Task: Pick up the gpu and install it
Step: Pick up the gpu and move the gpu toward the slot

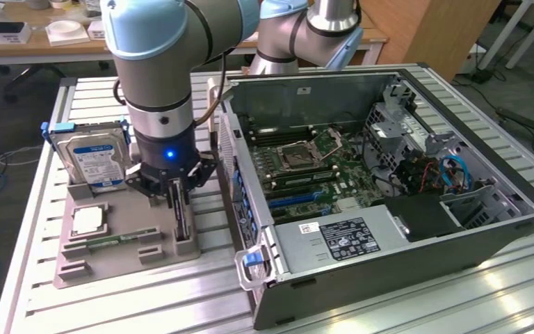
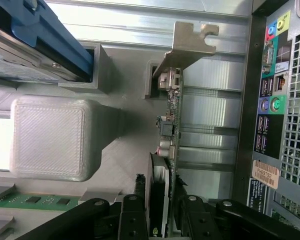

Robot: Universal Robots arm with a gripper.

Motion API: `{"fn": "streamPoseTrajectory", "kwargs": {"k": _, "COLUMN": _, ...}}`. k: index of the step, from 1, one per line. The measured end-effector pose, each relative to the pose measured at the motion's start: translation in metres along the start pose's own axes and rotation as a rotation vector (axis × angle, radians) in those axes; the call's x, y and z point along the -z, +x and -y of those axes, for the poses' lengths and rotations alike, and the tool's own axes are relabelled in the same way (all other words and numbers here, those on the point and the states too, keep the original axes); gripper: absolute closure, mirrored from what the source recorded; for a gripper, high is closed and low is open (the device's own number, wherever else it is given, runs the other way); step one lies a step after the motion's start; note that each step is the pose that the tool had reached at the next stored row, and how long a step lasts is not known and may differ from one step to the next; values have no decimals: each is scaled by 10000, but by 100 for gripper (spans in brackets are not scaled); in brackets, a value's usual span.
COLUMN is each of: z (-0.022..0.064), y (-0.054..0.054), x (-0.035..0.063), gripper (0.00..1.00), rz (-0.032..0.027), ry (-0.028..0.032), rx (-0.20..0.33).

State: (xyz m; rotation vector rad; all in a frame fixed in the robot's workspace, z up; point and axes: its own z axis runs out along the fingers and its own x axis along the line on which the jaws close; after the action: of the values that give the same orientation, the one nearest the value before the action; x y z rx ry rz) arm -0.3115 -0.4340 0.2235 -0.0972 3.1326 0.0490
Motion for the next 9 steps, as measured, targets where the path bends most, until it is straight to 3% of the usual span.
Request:
{"fn": "streamPoseTrajectory", "kwargs": {"k": 4, "z": 0, "y": -3, "x": 0, "gripper": 66, "rz": 0, "ry": 0, "rx": 0}}
{"fn": "streamPoseTrajectory", "kwargs": {"k": 6, "z": 0, "y": -4, "x": 1, "gripper": 73, "rz": -1, "ry": 1, "rx": -1}}
{"fn": "streamPoseTrajectory", "kwargs": {"k": 9, "z": 1, "y": -5, "x": 0, "gripper": 73, "rz": 0, "ry": 0, "rx": 1}}
